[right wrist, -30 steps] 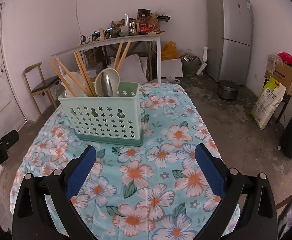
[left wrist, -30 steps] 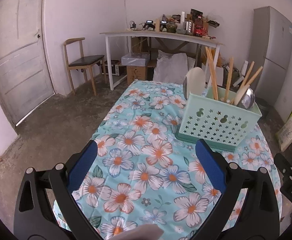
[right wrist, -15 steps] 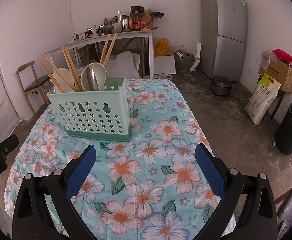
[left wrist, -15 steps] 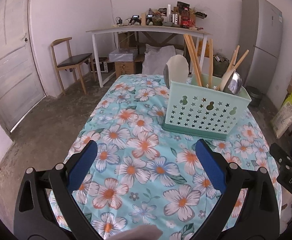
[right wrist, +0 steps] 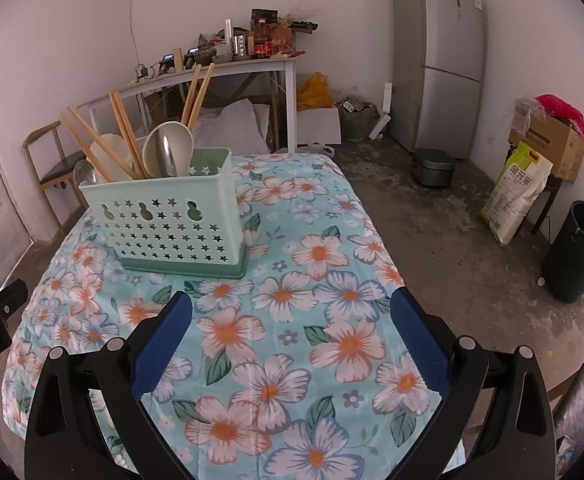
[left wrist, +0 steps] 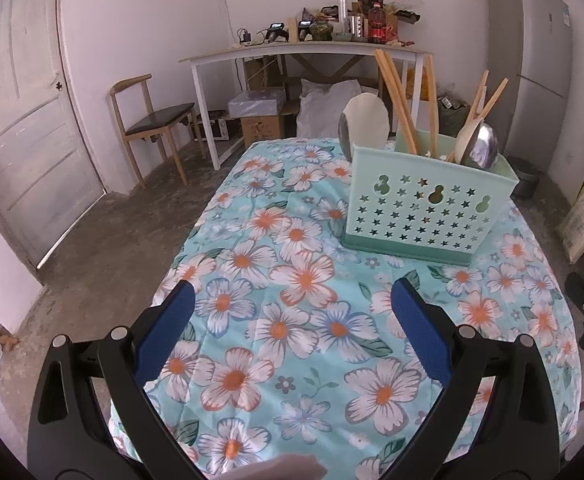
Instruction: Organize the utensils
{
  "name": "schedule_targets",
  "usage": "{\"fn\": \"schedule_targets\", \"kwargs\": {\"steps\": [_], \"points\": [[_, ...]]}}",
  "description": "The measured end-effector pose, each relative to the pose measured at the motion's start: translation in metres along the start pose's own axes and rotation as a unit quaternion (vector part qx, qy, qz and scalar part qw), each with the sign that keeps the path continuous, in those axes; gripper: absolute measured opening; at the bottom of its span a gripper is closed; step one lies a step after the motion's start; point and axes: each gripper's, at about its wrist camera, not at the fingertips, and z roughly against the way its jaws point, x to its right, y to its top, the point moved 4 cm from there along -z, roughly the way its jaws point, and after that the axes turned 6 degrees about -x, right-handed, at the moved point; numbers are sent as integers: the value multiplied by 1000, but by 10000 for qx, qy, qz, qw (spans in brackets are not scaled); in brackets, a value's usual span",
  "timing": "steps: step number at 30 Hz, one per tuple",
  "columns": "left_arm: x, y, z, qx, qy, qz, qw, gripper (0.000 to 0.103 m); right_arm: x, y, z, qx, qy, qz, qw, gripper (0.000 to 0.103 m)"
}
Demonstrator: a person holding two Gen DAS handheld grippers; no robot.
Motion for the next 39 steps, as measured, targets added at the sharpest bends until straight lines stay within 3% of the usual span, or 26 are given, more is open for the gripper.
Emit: {"fn": "schedule_targets", "kwargs": {"steps": [39], "points": [[-6, 4, -2, -39, 24, 86, 10000, 95, -9, 2, -3, -17, 24, 138, 9999, 96]]}}
